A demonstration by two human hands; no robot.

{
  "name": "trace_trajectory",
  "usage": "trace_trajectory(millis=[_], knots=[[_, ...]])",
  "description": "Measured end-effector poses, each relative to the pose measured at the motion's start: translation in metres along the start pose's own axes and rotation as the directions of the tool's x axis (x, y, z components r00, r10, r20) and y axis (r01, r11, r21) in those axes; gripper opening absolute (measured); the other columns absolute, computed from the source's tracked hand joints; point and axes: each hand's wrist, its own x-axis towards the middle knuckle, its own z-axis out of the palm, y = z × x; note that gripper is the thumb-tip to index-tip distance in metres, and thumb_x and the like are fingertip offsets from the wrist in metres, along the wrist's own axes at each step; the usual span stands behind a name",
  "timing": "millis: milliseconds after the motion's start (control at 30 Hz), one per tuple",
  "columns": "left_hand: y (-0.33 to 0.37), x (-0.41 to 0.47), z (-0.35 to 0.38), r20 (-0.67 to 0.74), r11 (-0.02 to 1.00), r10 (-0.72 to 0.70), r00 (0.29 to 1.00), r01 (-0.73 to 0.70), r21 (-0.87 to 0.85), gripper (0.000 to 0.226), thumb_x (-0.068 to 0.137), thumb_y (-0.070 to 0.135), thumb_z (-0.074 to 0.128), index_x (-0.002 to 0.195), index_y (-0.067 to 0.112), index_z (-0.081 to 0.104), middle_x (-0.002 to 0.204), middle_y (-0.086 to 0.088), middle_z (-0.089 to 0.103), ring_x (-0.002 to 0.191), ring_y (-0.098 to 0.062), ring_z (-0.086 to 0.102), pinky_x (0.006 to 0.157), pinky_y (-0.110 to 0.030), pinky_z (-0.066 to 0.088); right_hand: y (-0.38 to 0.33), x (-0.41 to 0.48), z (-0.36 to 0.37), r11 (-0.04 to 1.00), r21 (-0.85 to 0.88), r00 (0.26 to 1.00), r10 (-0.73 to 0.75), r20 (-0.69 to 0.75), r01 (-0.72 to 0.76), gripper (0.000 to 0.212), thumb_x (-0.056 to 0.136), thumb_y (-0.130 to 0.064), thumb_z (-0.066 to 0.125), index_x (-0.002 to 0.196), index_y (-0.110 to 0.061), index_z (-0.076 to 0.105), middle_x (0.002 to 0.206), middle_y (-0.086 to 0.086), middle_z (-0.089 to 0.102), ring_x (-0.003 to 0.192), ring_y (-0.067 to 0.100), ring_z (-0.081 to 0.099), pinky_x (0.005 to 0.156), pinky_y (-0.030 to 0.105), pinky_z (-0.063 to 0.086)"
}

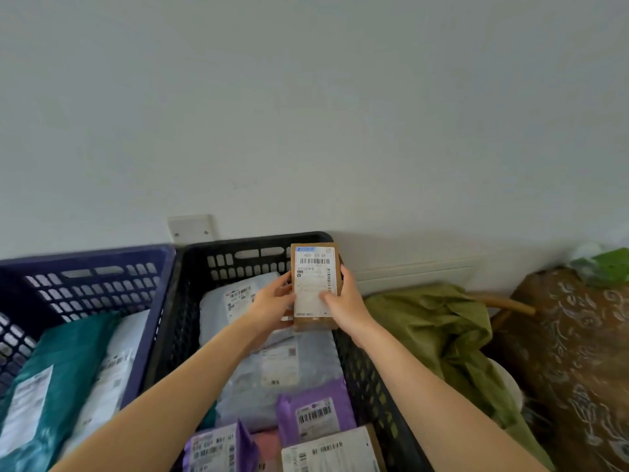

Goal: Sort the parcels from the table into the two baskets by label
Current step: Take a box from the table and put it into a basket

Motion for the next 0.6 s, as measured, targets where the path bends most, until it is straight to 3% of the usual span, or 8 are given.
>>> trace_trajectory(millis=[100, 233, 333, 433, 533, 600], knots=[[-0.001, 0.020, -0.005, -0.001, 0.999, -0.032, 0.999, 0.032, -0.004, 0.049, 0.100, 0.012, 0.047, 0.146, 0.027, 0.037, 0.111, 0.008, 0.062, 0.098, -0.021, 0.065, 0.066, -0.029, 0.055, 0.000, 0.019, 0.009, 0.996, -0.088, 1.000, -0.021, 0.007, 0.022, 0.070, 0.097, -0.004, 0.050, 0.153, -0.018, 0.011, 0.152, 0.006, 0.037, 0.136, 0.023, 0.042, 0.099, 0.032, 0.046], [-0.008, 0.047, -0.010, -0.004, 0.998, -0.067, 0.998, 0.067, 0.006, 0.047, 0.100, 0.012, 0.048, 0.145, 0.024, 0.038, 0.122, 0.002, 0.059, 0.100, -0.021, 0.064, 0.069, -0.031, 0.055, 0.006, 0.045, 0.025, 0.952, -0.285, 0.994, -0.113, 0.006, 0.110, 0.062, 0.096, -0.007, 0.053, 0.149, -0.023, 0.027, 0.149, 0.002, 0.041, 0.135, 0.020, 0.042, 0.096, 0.022, 0.042], [-0.014, 0.066, -0.015, -0.008, 0.997, -0.081, 0.997, 0.081, -0.008, 0.051, 0.100, 0.011, 0.048, 0.148, 0.023, 0.035, 0.134, -0.003, 0.056, 0.104, -0.022, 0.063, 0.069, -0.032, 0.056, 0.010, 0.059, 0.030, 0.930, -0.357, 0.996, -0.093, 0.012, 0.091, 0.061, 0.097, -0.012, 0.052, 0.150, -0.022, 0.025, 0.151, 0.003, 0.036, 0.136, 0.020, 0.039, 0.102, 0.027, 0.040], [-0.022, 0.079, -0.019, -0.019, 0.996, -0.091, 0.996, 0.091, -0.026, 0.050, 0.099, 0.007, 0.049, 0.146, 0.018, 0.037, 0.133, -0.006, 0.057, 0.103, -0.022, 0.063, 0.068, -0.031, 0.058, 0.015, 0.070, 0.035, 0.899, -0.434, 0.998, -0.047, 0.031, 0.055, 0.060, 0.099, -0.017, 0.049, 0.152, -0.018, 0.020, 0.155, 0.005, 0.028, 0.140, 0.022, 0.032, 0.110, 0.033, 0.033], [-0.030, 0.085, -0.020, -0.031, 0.992, -0.026, 0.999, 0.030, 0.125, 0.046, 0.098, 0.006, 0.049, 0.143, 0.013, 0.041, 0.133, -0.005, 0.058, 0.107, -0.015, 0.060, 0.085, -0.028, 0.054, 0.022, 0.076, 0.041, 0.881, -0.473, 0.999, 0.002, 0.039, 0.017, 0.060, 0.099, -0.018, 0.046, 0.153, -0.017, 0.019, 0.156, 0.007, 0.023, 0.142, 0.024, 0.026, 0.115, 0.037, 0.027], [-0.033, 0.086, -0.020, -0.044, 0.962, 0.049, 0.998, -0.035, 0.272, 0.042, 0.099, 0.010, 0.048, 0.141, 0.013, 0.044, 0.126, -0.002, 0.059, 0.103, -0.009, 0.056, 0.086, -0.024, 0.049, 0.028, 0.076, 0.044, 0.877, -0.481, 0.999, 0.011, 0.041, 0.010, 0.060, 0.100, -0.021, 0.046, 0.153, -0.019, 0.018, 0.156, 0.008, 0.021, 0.142, 0.026, 0.025, 0.116, 0.040, 0.028]])
